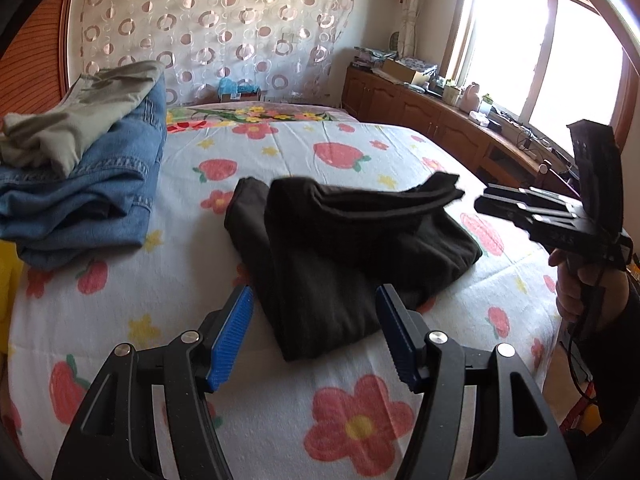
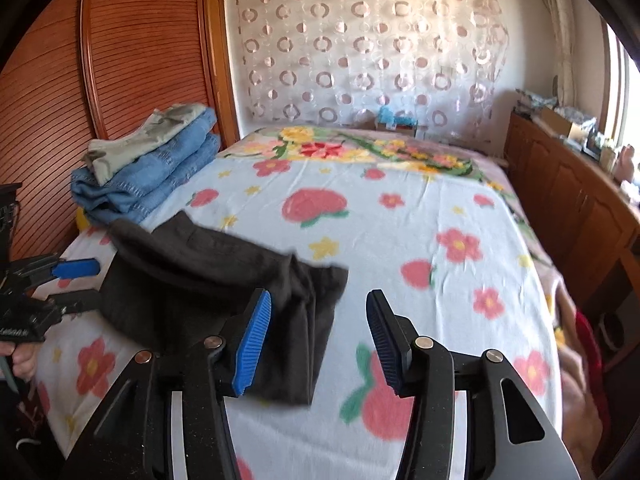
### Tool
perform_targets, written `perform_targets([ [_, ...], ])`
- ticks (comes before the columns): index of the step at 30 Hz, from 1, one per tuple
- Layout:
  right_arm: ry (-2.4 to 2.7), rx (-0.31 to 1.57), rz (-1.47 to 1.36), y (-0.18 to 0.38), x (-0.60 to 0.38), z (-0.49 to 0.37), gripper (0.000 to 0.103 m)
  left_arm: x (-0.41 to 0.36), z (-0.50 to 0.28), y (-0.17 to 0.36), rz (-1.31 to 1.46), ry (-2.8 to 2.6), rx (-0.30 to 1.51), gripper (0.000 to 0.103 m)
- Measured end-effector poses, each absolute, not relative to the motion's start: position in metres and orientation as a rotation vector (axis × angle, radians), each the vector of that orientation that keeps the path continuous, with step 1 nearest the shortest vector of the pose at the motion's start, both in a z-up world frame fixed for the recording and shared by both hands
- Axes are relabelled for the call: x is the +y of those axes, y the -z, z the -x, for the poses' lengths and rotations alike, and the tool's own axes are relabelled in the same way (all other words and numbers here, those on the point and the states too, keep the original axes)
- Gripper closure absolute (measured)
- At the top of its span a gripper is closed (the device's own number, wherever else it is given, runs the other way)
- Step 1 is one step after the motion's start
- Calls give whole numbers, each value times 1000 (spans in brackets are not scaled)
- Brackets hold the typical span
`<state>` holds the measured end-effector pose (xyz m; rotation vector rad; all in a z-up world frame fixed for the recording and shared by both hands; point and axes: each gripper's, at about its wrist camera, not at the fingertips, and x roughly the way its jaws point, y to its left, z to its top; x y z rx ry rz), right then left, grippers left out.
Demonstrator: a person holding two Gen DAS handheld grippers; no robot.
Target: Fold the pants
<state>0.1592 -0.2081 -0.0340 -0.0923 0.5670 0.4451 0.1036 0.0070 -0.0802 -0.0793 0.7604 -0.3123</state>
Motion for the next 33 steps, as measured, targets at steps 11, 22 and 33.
perform_targets([
  [11, -500, 673, 56, 60, -218, -150, 52, 6, -100, 96, 81, 327, 804, 55],
  [22, -536, 714, 84, 62, -203, -163, 88, 6, -103, 100, 64, 326, 814, 90],
  [33, -553, 676, 70, 54, -211, -139, 95, 13, -82, 72, 66, 346, 742, 93],
])
